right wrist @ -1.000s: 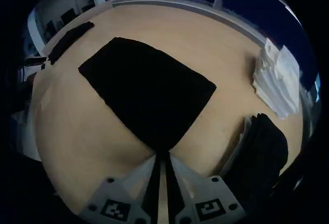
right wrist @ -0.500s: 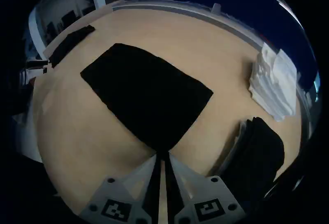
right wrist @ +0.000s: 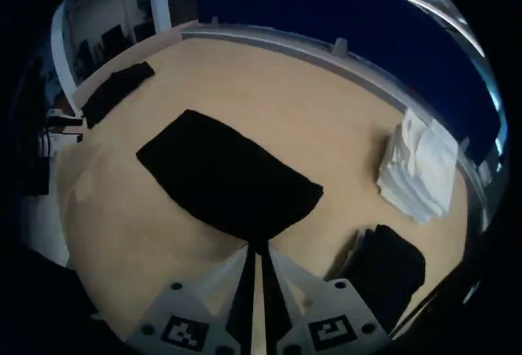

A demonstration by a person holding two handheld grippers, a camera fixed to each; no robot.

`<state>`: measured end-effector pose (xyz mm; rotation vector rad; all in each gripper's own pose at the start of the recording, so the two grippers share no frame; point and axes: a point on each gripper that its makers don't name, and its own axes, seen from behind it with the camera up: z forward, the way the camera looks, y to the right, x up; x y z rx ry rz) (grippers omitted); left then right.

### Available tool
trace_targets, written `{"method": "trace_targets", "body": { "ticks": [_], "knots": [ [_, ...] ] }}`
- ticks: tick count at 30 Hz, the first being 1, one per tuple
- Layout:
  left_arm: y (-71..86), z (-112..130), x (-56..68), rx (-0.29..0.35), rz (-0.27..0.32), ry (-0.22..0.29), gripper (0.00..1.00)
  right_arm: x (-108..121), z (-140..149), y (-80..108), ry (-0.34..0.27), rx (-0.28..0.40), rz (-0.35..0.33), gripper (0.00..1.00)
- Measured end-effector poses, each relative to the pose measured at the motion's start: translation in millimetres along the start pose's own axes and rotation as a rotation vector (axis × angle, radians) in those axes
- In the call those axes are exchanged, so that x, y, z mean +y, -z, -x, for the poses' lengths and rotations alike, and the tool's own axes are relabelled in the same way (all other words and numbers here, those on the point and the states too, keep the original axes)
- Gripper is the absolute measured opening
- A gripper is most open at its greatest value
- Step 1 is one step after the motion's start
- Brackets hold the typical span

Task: Fold towel

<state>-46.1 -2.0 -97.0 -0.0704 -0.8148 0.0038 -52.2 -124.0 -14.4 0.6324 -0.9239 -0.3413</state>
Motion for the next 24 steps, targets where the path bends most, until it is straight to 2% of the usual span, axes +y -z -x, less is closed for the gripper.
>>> {"method": "trace_targets", "body": {
  "ticks": [8,24],
  "knots": [
    [1.1,-3,-0.5,0.005,0.001,-0.002,0.96,-4,-45,8.9,0.067,0.056,0.001,0.06],
    [3.6,-2,0.8,0.011,0.007,0.010,0.95,-21,-79,-2.4,0.137,0.067,-0.027,0.06]
  ]
}}
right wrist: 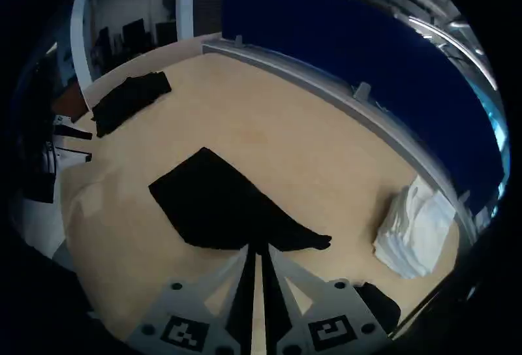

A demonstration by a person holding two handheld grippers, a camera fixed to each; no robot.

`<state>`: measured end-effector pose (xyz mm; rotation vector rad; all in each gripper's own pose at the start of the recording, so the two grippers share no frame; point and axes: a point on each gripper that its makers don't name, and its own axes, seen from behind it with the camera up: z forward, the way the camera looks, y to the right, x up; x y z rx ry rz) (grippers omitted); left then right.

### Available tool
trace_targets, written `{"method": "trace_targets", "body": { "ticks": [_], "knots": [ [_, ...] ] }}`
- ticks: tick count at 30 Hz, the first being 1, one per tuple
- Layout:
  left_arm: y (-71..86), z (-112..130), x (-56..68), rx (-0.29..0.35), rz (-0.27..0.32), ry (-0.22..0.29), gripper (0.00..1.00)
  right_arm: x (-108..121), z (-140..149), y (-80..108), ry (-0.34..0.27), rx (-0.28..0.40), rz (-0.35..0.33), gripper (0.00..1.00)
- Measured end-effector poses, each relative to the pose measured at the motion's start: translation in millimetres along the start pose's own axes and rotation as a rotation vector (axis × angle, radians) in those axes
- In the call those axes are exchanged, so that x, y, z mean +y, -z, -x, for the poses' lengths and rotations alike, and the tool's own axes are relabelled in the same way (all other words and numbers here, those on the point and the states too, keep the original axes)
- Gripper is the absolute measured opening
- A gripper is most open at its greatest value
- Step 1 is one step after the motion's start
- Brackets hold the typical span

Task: Fold towel

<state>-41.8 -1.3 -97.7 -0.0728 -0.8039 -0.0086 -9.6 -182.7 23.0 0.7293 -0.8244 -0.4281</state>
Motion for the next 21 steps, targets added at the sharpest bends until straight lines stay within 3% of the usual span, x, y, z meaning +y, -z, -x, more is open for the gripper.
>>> {"method": "trace_targets", "body": {
  "ticks": [11,15,21],
  "knots": [
    [3.6,0,5.5,0.019,0.010,-0.022,0.96,-47,-49,-26.7,0.149,0.006,-0.081,0.06],
    [5.1,0,8.4,0.028,0.016,-0.019,0.96,-75,-60,-45.7,0.204,-0.004,-0.132,0.06],
    [8.2,2,11.9,0.036,0.018,-0.015,0.96,-122,-55,-84.6,0.261,-0.029,-0.216,0.06]
  ]
}}
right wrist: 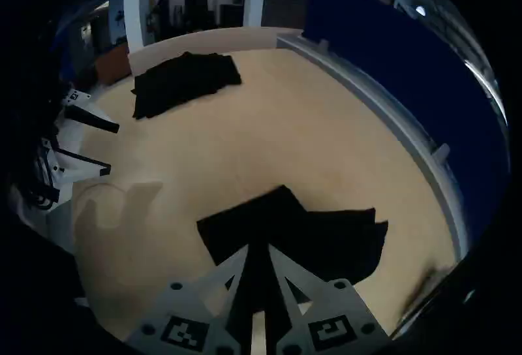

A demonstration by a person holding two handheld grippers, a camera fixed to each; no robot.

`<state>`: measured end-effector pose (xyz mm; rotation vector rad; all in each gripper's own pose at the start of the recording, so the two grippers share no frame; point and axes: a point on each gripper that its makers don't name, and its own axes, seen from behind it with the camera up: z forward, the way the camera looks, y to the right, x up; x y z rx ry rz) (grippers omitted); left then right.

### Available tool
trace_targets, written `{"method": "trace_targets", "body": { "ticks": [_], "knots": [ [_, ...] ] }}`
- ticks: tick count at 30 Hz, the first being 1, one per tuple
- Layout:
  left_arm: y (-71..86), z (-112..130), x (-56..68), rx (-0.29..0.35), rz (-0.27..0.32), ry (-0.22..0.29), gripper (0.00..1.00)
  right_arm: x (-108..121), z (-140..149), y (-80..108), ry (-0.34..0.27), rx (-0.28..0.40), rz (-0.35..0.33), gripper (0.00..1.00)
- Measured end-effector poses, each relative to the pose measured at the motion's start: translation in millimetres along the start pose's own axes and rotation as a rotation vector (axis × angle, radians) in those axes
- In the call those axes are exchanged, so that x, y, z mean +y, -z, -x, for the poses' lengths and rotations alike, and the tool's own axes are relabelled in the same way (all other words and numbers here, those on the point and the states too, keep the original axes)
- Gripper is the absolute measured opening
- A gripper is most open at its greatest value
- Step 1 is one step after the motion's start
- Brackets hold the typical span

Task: Fold towel

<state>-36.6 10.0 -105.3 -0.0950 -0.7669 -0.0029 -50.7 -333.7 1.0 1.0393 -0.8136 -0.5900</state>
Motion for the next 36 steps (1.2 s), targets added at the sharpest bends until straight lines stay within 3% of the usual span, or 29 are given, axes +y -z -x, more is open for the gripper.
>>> {"method": "trace_targets", "body": {
  "ticks": [6,9,25,28,36],
  "knots": [
    [0.6,4,4.9,0.003,0.003,0.020,0.96,-40,14,-49.7,-0.004,-0.028,-0.078,0.06],
    [0.4,3,7.5,0.008,0.008,0.029,0.96,-48,24,-63.8,-0.023,-0.048,-0.083,0.06],
    [-1.5,0,6.7,0.012,0.013,0.026,0.96,-48,25,-61.2,-0.074,-0.043,-0.086,0.11],
    [-2.1,1,7.0,0.011,0.014,0.024,0.96,-48,23,-59.1,-0.070,-0.035,-0.085,0.20],
    [-1.7,3,7.4,0.006,0.014,0.026,0.96,-49,15,-51.0,-0.085,-0.001,-0.106,0.61]
  ]
}}
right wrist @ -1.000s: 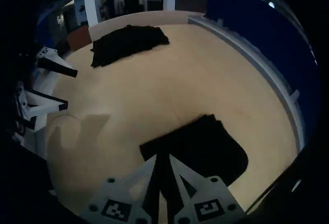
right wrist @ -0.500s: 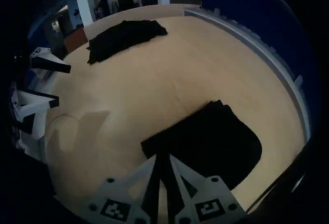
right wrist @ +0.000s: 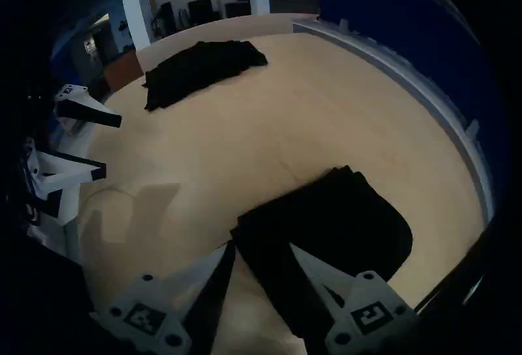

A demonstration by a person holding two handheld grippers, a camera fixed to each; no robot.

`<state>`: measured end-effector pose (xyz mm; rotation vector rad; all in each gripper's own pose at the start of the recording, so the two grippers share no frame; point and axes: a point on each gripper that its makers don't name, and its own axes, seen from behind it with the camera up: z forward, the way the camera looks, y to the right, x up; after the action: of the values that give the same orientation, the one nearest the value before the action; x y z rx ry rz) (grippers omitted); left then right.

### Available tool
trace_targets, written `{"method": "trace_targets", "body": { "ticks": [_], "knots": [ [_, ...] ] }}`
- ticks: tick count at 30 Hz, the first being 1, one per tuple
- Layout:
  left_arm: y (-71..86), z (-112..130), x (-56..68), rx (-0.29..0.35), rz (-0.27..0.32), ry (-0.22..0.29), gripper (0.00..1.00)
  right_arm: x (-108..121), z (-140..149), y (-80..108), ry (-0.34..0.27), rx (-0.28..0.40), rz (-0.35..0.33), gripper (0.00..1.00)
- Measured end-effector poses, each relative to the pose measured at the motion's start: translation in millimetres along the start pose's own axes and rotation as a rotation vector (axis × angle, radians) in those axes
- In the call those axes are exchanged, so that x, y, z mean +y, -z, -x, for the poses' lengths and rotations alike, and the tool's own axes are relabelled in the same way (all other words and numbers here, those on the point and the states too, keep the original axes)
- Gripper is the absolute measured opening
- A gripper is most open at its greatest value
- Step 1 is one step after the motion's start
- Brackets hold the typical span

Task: Fold towel

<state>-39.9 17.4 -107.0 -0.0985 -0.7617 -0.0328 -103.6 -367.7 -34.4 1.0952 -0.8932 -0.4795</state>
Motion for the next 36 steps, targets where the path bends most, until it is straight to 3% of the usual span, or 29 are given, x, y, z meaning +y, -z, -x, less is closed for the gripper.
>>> {"method": "trace_targets", "body": {
  "ticks": [7,23,30,36],
  "knots": [
    [0.5,-1,0.4,0.001,0.002,0.003,0.96,10,-5,12.9,-0.017,0.043,0.037,0.98],
    [1.3,-8,2.7,0.005,-0.002,-0.002,0.96,37,11,36.9,-0.126,0.073,0.155,1.00],
    [4.2,-8,-1.4,0.006,-0.014,-0.003,0.96,49,27,49.8,-0.203,0.068,0.248,1.00],
    [5.4,-6,-4.0,0.006,-0.018,0.006,0.96,46,43,55.9,-0.271,0.065,0.268,1.00]
  ]
}}
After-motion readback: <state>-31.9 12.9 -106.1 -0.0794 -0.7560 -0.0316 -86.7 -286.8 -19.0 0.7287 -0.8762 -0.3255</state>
